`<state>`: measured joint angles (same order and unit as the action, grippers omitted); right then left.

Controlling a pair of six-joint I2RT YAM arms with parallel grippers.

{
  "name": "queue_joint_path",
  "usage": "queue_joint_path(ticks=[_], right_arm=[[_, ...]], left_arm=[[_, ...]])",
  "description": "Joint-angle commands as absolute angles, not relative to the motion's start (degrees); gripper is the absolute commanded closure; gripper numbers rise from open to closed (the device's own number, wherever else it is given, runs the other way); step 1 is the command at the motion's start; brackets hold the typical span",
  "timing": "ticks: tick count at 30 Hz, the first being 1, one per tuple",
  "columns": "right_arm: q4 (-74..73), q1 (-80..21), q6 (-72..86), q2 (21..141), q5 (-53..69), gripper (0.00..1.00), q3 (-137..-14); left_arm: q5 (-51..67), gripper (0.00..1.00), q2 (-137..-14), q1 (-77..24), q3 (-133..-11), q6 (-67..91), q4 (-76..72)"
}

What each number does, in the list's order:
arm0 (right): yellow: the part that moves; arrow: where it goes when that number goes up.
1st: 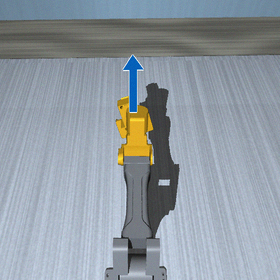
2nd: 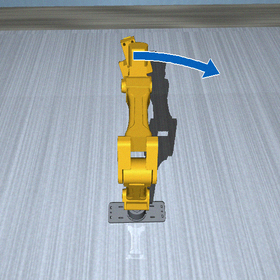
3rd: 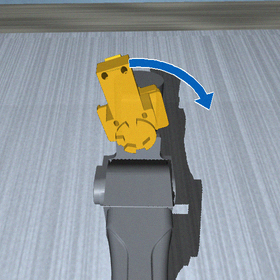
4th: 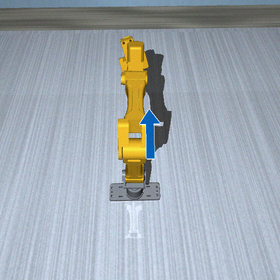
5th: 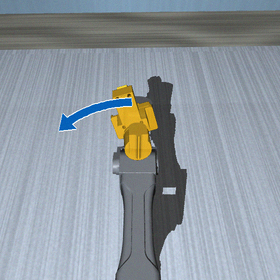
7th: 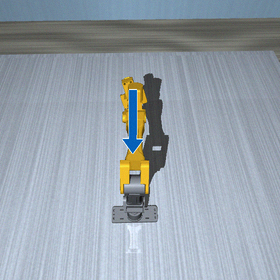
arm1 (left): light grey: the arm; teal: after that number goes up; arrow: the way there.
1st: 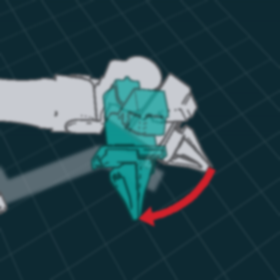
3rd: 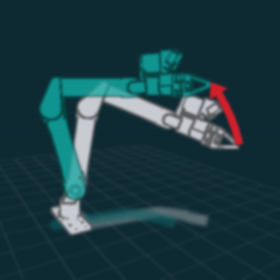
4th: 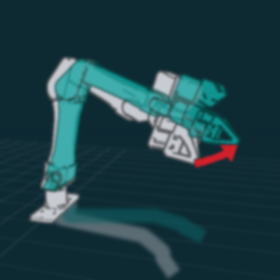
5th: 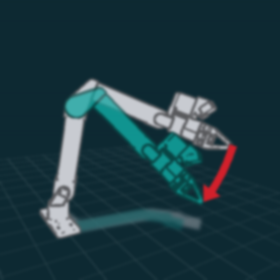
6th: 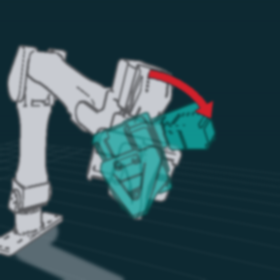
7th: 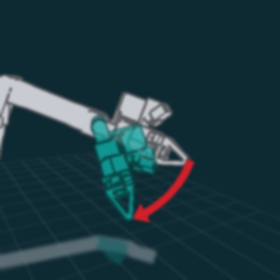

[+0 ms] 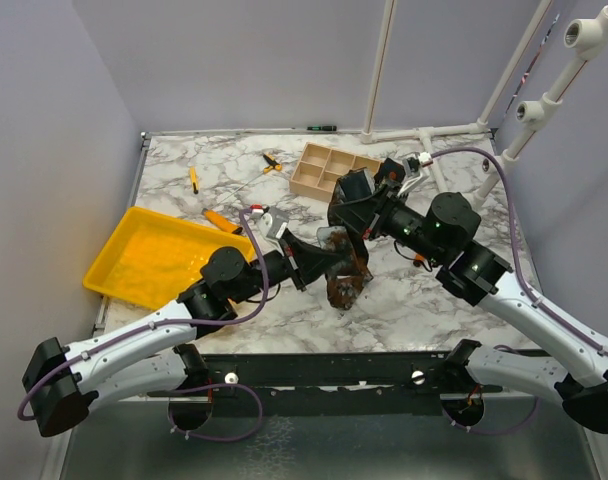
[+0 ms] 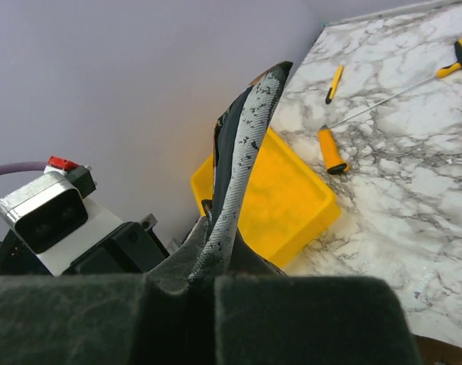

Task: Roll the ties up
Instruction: Flatten out the tie at the center of the board.

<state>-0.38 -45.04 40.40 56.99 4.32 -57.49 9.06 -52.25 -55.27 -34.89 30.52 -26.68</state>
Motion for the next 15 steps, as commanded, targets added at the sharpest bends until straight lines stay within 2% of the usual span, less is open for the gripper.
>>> queue_joint_path(ticks=[1,6,12,13,15], right_arm=[[2.64,-45.17,41.58,57.98,8.07,1.0,-58.94],[-4.09,-45.07,35.81,54.69,-2.28,1.0,-63.25],[-10.43,-45.04,21.81,51.97,-13.75,1.0,-74.27],[-10.65,-45.08,19.82,51.83,-14.65,1.0,-75.55],[-11.17,-45.06,16.34,51.89,-15.85,1.0,-78.48]], left_arm=[[7.94,1.0,-50.43,-55.65,-35.76,28.14,-23.07],[6.99,1.0,-45.83,-55.68,-34.98,26.68,-17.15],[-1.93,0.98,-33.68,-55.66,-29.9,28.43,-7.83],[-3.64,0.71,-31.72,-55.64,-29.41,29.22,-6.32],[-8.69,0.1,-28.01,-55.63,-28.98,31.04,-2.92]])
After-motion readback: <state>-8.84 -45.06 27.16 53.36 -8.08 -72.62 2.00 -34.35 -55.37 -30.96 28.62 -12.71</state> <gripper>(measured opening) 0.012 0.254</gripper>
